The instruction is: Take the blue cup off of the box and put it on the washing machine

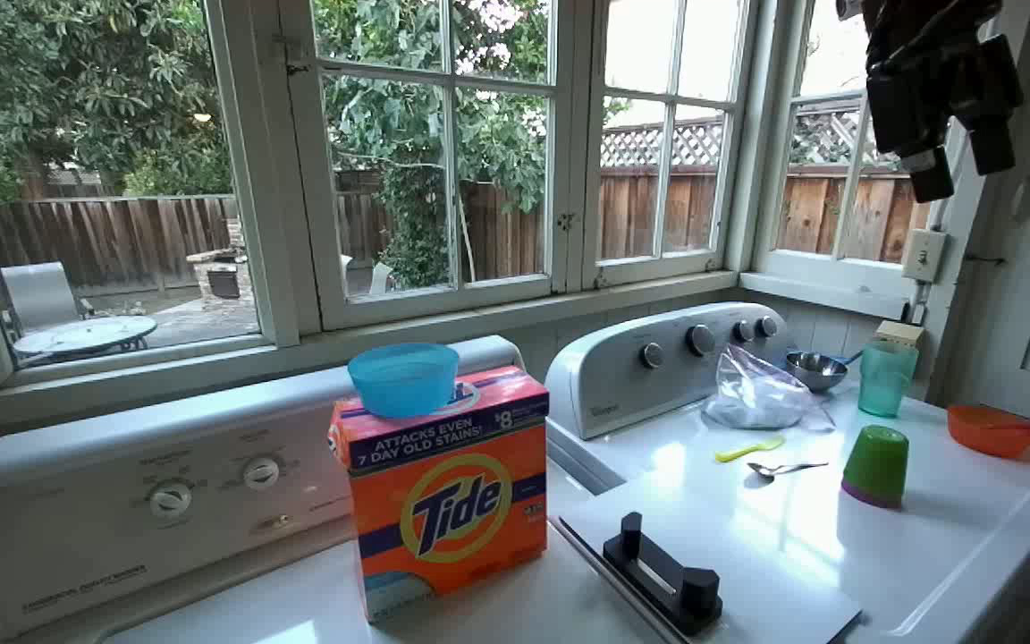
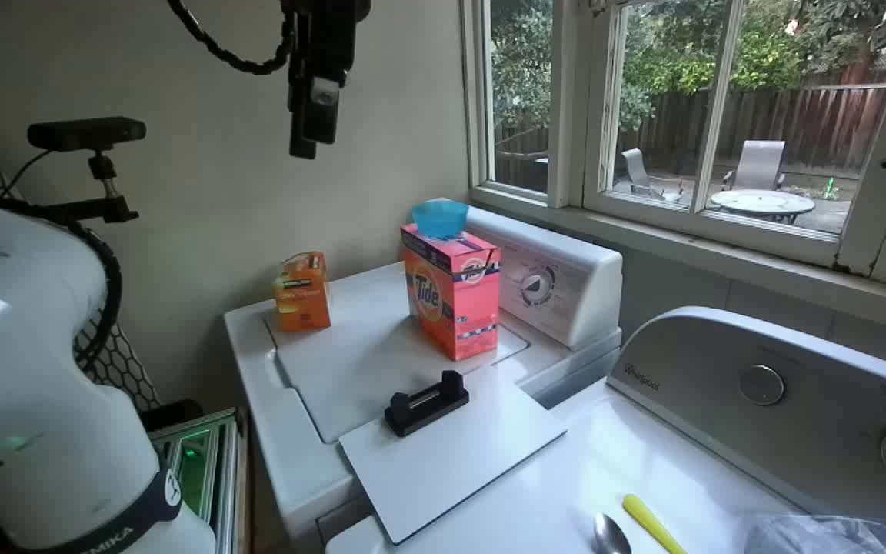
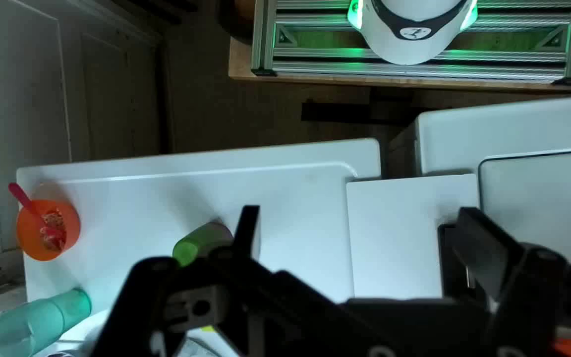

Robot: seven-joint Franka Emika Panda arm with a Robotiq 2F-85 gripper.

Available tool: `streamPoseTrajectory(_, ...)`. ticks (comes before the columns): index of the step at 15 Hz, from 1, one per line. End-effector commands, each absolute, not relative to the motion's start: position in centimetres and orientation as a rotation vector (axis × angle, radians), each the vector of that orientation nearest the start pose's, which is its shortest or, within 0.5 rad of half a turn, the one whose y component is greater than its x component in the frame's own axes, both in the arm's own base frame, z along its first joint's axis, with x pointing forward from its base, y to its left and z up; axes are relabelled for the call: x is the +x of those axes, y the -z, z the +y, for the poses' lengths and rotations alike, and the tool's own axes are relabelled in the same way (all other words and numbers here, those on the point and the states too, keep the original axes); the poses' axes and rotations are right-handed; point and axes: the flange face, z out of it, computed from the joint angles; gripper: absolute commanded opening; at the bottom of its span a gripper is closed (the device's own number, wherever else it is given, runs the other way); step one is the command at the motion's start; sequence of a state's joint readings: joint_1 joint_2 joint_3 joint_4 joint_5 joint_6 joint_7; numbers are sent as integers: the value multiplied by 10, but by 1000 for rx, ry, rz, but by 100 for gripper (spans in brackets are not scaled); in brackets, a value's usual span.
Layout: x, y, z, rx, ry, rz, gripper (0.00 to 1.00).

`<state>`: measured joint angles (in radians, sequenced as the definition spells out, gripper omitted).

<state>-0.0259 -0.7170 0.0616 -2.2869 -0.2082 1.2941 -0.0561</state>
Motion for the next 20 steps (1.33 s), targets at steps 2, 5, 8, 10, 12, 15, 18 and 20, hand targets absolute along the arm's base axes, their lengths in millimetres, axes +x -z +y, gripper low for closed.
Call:
streamPoseTrajectory(2, 295, -585, -10, -3349, -475, -70, 100)
streamPoseTrajectory(5, 295, -585, -10, -3349, -475, -70, 100)
streamPoseTrajectory(8, 308, -576, 13, -3291, -489, 11, 100)
streamPoseTrajectory(10, 315, -565, 36, -3234, -526, 55, 100)
streamPoseTrajectory(12, 327, -555, 63, -3179, -511, 113, 100)
streamPoseTrajectory(15, 354, -538, 102, -3086, -422, 236, 100)
streamPoseTrajectory(18, 383, -521, 133, -2988, -284, 347, 100)
streamPoseTrajectory(20, 402, -512, 148, -2948, -193, 431, 100)
